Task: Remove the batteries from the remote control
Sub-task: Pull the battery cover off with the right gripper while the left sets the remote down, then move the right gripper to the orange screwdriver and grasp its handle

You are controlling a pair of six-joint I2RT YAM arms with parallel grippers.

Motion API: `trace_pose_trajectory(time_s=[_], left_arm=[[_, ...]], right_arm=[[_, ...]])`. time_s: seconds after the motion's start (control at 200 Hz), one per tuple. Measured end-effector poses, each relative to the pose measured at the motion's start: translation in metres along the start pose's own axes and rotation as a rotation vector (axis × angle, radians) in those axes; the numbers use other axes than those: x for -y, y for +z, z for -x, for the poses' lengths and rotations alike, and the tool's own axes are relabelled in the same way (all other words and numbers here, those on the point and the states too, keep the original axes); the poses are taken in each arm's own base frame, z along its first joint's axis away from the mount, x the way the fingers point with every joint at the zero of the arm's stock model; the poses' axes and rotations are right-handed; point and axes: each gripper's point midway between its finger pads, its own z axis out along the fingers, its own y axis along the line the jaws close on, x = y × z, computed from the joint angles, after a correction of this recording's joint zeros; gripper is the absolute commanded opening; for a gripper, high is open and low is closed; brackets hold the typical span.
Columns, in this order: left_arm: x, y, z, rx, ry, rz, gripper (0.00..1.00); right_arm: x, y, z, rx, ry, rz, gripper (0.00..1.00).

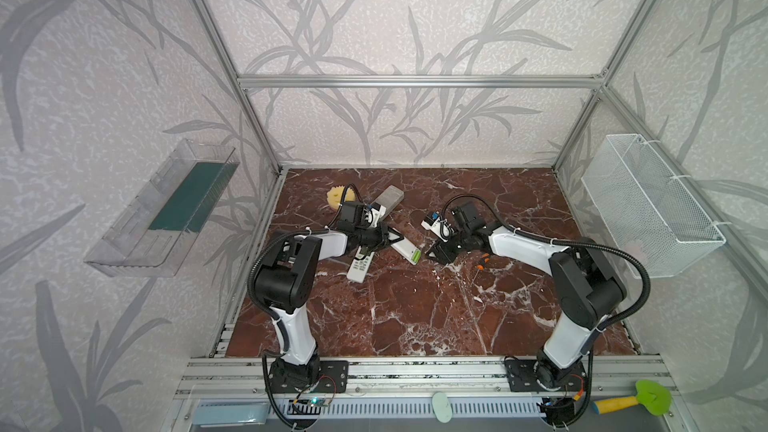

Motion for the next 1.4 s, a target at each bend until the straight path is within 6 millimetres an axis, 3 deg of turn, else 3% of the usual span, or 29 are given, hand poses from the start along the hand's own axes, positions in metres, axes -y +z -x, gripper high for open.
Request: trace_pose_trajectory(time_s=[0.175, 0.375, 0.535, 0.63, 0.81, 1.0, 1.22, 1.4], left_arm=[[-0.003, 0.003, 0.001, 0.002, -0.001, 0.001, 0.0], [0.001, 0.021, -0.011, -0.035, 0.001, -0.022, 0.0], [0.013, 0.039, -0.027, -0.082, 0.015, -0.059, 0.0], [0.014, 0.041, -0.03, -0.088, 0.016, -0.061, 0.06], [0.01, 0.039, -0.031, -0.114, 0.019, -0.04, 0.15], [0.005, 0.037, -0.029, -0.154, 0.04, 0.02, 0.4], [-0.016, 0.033, -0.044, -0.203, 0.016, 0.118, 0.47], [-0.023, 0.025, -0.043, -0.196, 0.027, 0.173, 0.52]], right_arm=[[0.022, 0.004, -0.001, -0.026, 0.09, -0.118, 0.62], [0.076, 0.012, 0.004, -0.101, 0.278, -0.321, 0.64], [0.099, 0.016, -0.014, -0.182, 0.38, -0.41, 0.64], [0.1, 0.013, -0.026, -0.224, 0.414, -0.436, 0.64], [0.099, 0.002, -0.032, -0.228, 0.44, -0.468, 0.64], [0.088, -0.023, -0.028, -0.179, 0.459, -0.479, 0.65], [0.08, -0.041, -0.04, -0.171, 0.484, -0.503, 0.65], [0.088, -0.065, -0.055, -0.17, 0.549, -0.573, 0.65]])
